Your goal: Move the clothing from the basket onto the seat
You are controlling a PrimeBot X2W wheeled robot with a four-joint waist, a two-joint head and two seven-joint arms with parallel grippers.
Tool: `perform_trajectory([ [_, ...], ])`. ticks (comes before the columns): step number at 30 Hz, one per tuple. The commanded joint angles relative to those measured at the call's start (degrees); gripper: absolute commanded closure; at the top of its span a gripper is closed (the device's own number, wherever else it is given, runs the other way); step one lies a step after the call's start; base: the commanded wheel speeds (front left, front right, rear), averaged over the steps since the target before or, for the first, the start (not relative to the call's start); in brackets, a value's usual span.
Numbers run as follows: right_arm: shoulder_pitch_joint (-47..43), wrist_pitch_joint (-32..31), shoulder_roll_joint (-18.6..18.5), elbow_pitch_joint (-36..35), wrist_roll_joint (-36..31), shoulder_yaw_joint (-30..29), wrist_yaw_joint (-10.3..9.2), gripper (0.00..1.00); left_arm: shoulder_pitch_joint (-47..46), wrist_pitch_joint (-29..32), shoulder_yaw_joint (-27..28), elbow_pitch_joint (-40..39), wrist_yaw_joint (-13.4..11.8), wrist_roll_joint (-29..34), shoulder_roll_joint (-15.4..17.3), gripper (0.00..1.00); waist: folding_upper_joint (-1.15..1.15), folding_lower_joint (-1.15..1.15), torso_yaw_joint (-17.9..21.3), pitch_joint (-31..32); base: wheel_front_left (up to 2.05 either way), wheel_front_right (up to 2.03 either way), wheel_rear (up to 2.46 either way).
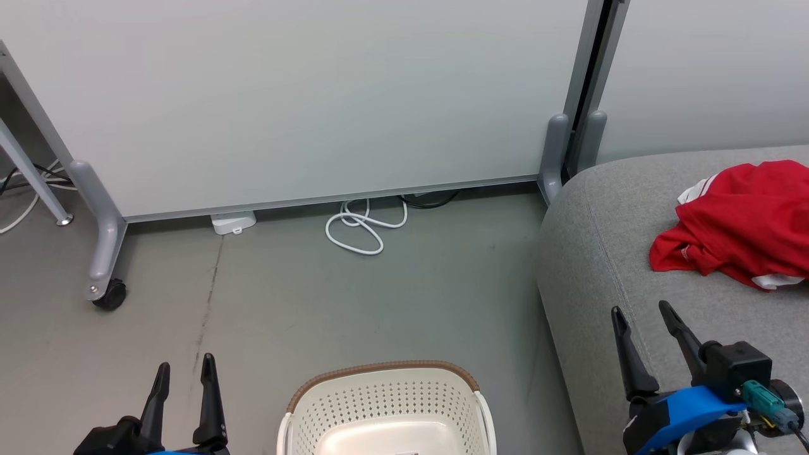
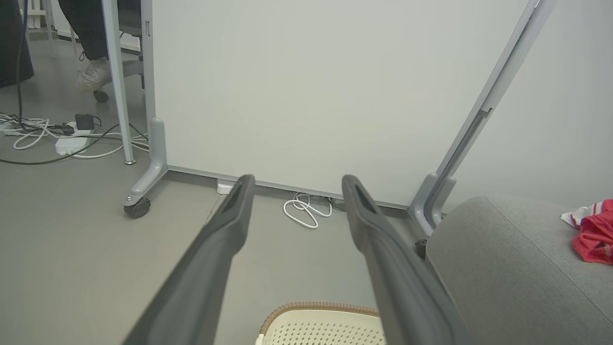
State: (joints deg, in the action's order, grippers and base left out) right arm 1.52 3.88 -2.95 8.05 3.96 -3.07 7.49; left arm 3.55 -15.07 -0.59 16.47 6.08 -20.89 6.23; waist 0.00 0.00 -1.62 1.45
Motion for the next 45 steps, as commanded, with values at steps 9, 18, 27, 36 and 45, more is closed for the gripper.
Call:
perform_trajectory([
  [9, -0.66, 0.34, 0.07, 1.54, 0.55, 0.82, 0.01, 0.0, 0.77, -0.14, 0.76, 1.59, 0.59, -0.1, -0.14, 0.0, 0.0, 0.0, -0.12, 0.29, 0.0, 0.0, 0.0],
  [18, -0.21, 0.54, 0.08, 2.3, 1.33, 1.16, 0.01, 0.0, 0.14, -0.14, 0.29, 2.27, 1.02, -0.06, -0.26, 0.0, 0.0, 0.0, 0.1, 0.01, 0.0, 0.0, 0.0],
  [27, -0.03, 0.36, 0.08, 2.67, 1.78, 1.48, 0.01, 0.0, -0.05, -0.15, -0.28, 2.72, 1.15, -0.3, -0.09, 0.0, 0.0, 0.0, -0.04, -0.23, 0.0, 0.0, 0.0],
  [36, -0.21, -0.93, 0.18, 5.67, 6.37, 0.69, 0.0, 1.0, 0.5, 1.72, 0.31, 4.76, 1.03, -4.18, -1.29, 1.0, 0.0, 0.01, 0.03, -0.29, 0.0, 0.0, 0.0],
  [45, 0.26, -1.91, 0.16, 5.41, 16.63, 0.38, 0.0, 1.0, -0.82, 4.14, 1.15, 3.76, 1.08, -12.51, -1.54, 1.0, 0.0, 0.01, 0.15, -0.39, 0.0, 0.0, 0.0],
])
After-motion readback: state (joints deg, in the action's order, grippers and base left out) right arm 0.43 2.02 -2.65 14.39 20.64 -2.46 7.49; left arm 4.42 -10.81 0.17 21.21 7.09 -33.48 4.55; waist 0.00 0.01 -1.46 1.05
